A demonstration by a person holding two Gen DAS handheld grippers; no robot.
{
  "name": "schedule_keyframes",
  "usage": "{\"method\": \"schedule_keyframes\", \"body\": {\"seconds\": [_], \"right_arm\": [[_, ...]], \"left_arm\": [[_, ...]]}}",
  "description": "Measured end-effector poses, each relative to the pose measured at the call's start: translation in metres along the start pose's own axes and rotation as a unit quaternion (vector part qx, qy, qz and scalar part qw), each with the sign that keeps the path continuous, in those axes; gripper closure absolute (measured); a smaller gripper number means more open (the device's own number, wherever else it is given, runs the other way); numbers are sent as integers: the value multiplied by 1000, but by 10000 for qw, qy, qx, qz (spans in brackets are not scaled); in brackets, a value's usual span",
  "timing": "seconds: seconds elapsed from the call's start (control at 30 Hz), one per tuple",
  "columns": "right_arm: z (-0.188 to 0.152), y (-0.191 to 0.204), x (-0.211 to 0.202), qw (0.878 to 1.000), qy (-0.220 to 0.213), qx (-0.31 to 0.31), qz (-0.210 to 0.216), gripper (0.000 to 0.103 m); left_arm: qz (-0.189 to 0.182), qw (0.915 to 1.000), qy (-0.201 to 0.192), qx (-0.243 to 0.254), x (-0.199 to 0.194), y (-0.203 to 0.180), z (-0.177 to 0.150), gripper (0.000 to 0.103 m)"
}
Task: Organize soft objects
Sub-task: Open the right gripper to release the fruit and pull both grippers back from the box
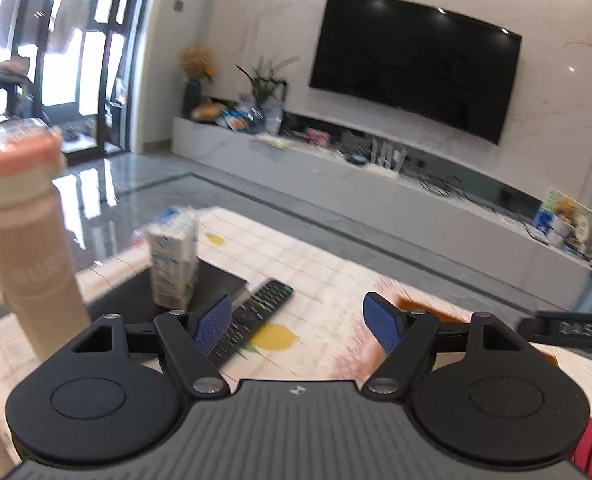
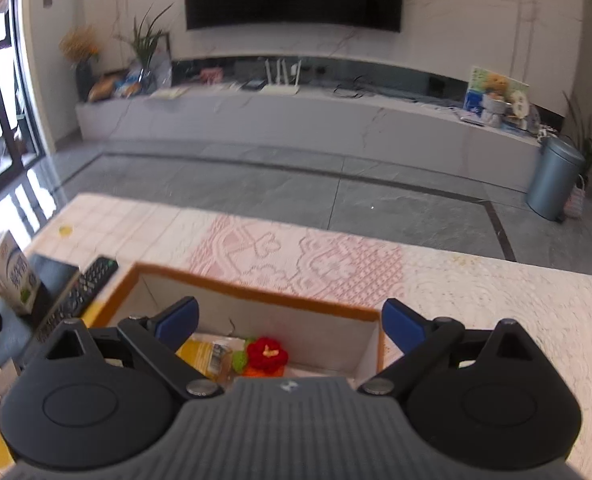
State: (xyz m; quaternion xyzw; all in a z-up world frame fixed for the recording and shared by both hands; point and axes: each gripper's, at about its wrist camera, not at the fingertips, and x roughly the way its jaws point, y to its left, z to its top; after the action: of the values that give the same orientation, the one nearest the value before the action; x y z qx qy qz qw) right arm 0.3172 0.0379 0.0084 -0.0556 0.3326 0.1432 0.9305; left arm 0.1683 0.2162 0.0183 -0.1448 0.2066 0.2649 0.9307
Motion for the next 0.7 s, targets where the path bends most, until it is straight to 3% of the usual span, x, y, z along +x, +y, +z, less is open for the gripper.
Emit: {"method": "schedule_keyframes", "body": {"seconds": [0.07,0.23,0.33,0.4,0.47,0.57,0.7], "right_arm": [[2,-3,-11,10000,-82,42,-18,7],[11,-14,-54,9994,-357,28,-14,7],[18,-25,-91,9983,-576,58,-22,7],[22,-33,-119,9975,-705,-14,-15,7],[24,-41,-147,9974,-686,-225,-44,6],[13,-60,-189,9960,-734,-454,-217,6],[-21,-85,-242,9948,-855,-451,-316,5]], "left_arm": [[83,10000,-35,37,-8,-1,8,15],[-488,9988,-54,19,-42,-3,23,15],[-828,9950,-537,135,-77,-11,27,13],[-980,9894,-918,548,-102,-22,25,9],[-955,9856,-1035,932,-126,-36,22,7],[-1030,9826,-1123,1058,-161,-50,10,5],[-1496,9776,-957,1133,-194,-65,-8,4]]}}
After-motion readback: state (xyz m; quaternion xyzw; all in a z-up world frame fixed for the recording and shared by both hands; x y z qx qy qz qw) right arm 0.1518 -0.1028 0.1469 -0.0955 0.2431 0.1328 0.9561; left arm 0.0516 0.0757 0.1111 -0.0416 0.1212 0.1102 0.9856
